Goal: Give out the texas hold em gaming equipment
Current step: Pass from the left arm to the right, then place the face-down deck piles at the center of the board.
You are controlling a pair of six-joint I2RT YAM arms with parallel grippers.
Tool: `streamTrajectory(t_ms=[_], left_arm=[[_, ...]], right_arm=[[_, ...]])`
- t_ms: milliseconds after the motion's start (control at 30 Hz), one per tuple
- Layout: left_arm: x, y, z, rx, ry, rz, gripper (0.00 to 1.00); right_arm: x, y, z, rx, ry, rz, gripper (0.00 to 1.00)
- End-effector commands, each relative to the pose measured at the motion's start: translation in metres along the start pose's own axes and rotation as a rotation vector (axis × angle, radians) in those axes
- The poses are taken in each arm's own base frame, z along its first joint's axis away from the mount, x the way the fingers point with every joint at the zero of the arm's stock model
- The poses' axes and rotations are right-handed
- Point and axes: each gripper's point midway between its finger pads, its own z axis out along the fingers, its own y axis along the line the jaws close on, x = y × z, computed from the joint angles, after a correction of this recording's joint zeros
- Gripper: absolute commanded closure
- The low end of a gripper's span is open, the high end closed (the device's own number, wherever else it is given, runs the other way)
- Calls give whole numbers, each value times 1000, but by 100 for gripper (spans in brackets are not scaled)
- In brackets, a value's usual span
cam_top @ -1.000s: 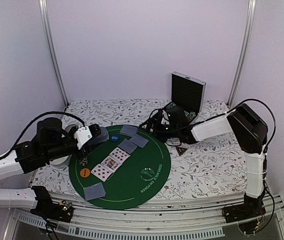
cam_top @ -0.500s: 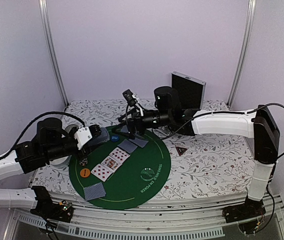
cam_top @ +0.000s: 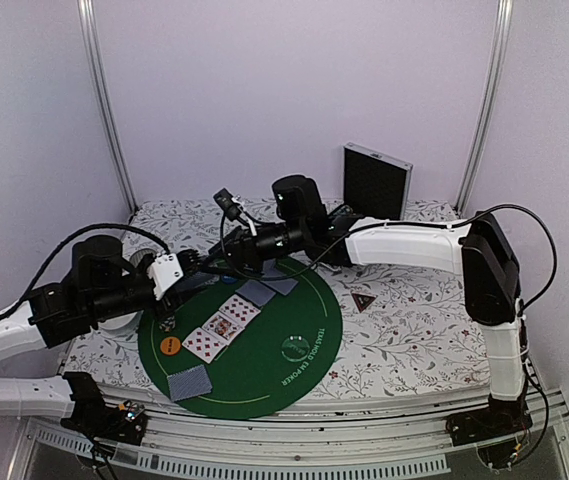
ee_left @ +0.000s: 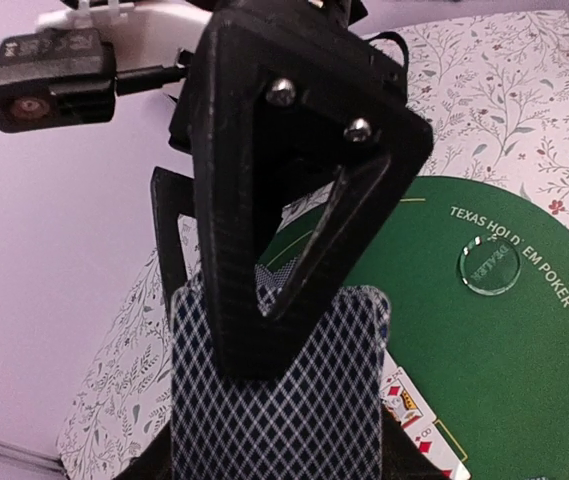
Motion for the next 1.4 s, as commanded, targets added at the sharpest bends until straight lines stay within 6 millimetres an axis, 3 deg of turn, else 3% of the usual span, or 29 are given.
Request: streamTrajectory(t_ms=[0,233,400,467,567,700,867,1033,1167,1267,1367], left_arm=[[-13,2,-4,-5,-47,6,56],[-13,1,-4,-3,-45,7,56],[-12,1,-4,-4,-43,9,54],[-12,1,-3,-3,-42,8,41],[-13,1,-4,-7,-46,8,4],[-16,3,-8,-18,-66,4,2],[-17,5,-10,-31,-74,5,2],[-16,4,-7,-27,-67,4,2],[-15,4,-7,-24,-65,4,2],[-16,3,-6,-19,-67,4,2],[-16,3,-6,-17,-68,3,2]], right_arm=[[4,1,6,-39,32,51,34],[4,13,1,-108,48,57,96],[-1,10,-18,-115,47,98,98],[-2,8,-26,-105,44,119,98],[-4,6,-39,-89,37,136,98],[2,-13,-75,-7,30,216,98],[63,-49,-137,192,100,426,98],[148,-39,-184,253,205,648,98],[211,-18,-198,236,313,797,98],[239,-12,-204,249,356,862,98],[253,-18,-210,287,374,875,98]])
